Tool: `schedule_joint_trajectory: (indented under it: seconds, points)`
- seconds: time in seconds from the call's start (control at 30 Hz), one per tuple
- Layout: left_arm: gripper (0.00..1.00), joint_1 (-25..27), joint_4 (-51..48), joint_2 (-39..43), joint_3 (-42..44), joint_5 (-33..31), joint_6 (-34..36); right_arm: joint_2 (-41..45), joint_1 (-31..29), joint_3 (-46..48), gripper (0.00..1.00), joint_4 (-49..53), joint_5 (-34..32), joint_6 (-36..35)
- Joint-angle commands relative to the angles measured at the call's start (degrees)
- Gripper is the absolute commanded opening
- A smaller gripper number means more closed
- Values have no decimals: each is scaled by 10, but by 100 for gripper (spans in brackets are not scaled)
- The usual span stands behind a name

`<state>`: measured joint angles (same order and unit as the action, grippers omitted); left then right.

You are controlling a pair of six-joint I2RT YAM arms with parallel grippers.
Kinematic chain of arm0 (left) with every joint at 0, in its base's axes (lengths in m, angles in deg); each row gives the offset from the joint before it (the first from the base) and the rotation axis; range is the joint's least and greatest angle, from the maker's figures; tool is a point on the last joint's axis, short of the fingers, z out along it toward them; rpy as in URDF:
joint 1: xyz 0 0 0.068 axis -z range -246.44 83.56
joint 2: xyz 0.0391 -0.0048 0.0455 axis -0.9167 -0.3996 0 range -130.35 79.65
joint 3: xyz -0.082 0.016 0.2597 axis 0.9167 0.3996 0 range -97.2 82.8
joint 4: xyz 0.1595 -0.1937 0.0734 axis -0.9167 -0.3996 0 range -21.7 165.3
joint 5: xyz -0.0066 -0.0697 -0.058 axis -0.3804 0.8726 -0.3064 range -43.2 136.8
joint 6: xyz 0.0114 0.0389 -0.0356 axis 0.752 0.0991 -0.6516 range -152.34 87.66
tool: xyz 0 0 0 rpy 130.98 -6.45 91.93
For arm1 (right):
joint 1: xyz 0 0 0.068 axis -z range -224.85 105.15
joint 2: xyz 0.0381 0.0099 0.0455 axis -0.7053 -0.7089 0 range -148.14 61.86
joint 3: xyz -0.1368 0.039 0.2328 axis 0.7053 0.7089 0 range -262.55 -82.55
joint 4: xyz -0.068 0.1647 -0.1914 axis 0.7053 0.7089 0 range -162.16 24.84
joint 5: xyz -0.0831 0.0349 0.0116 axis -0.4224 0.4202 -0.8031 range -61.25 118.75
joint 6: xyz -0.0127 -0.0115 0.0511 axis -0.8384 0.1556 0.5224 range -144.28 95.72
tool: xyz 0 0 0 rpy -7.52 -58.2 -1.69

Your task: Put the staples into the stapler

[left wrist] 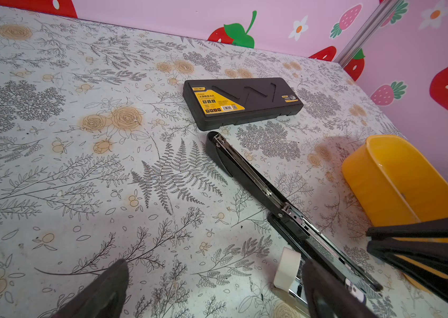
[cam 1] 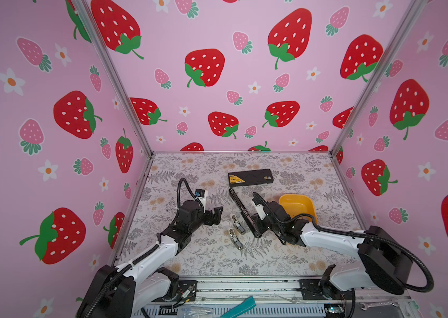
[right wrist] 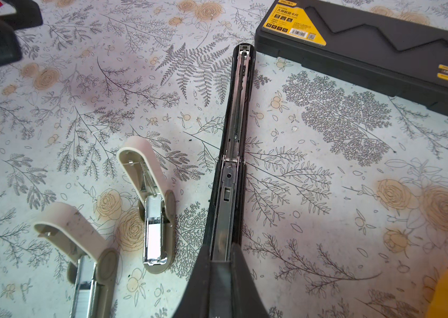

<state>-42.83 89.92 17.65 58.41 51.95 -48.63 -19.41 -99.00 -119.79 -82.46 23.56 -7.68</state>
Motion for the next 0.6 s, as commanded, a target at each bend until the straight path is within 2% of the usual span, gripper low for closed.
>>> schedule_joint_trajectory:
  seconds: [0.0, 0.57]
  points:
    - [99, -2, 9, -3, -25, 6, 3, -4, -3, -6, 11, -19, 2, -7]
    - [99, -2, 9, -7, -26, 7, 4, -39, -3, -1, 11, -40, 6, -4]
